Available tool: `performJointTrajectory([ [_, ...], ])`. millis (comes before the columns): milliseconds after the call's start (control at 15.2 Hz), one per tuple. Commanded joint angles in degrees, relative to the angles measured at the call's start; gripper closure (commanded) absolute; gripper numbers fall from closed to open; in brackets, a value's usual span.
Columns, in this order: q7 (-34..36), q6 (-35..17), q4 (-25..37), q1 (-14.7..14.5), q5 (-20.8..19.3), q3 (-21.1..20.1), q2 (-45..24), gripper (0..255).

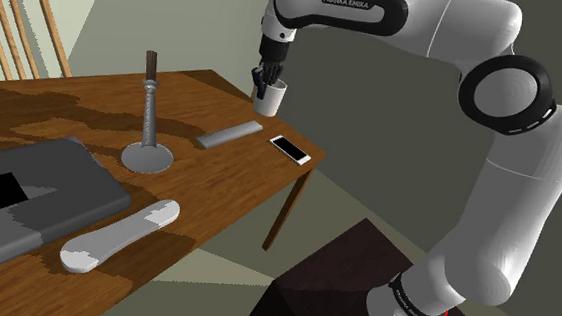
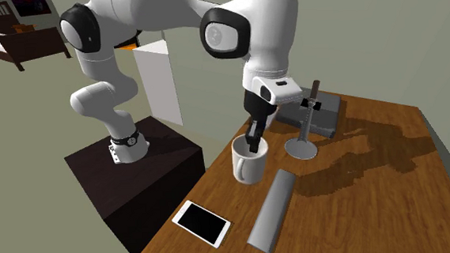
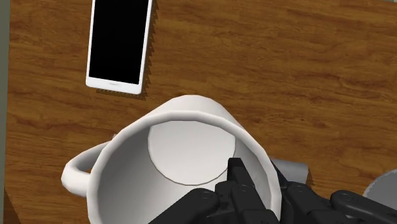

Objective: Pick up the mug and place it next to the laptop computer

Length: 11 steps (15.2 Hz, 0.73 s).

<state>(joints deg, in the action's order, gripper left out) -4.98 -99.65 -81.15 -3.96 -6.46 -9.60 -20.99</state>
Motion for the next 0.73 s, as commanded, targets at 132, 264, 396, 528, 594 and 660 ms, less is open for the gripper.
performJointTrajectory([
  [132, -0.2, 3.1, 3.1, -0.1, 0.0, 0.0, 0.0, 255],
  [264, -0.3, 4.5, 4.7, -0.2, 0.0, 0.0, -0.2, 255],
  [396, 1.9, 3.7, 1.9, -1.5, 0.2, -0.8, 1.8, 255],
  [528, 4.1, 3.1, -0.5, -2.8, 0.3, -1.6, 3.4, 255],
  [594, 5.3, 2.9, -1.6, -3.5, 0.3, -2.0, 4.1, 255],
  [660, 6.4, 2.7, -2.5, -4.2, 0.4, -2.4, 4.8, 255],
])
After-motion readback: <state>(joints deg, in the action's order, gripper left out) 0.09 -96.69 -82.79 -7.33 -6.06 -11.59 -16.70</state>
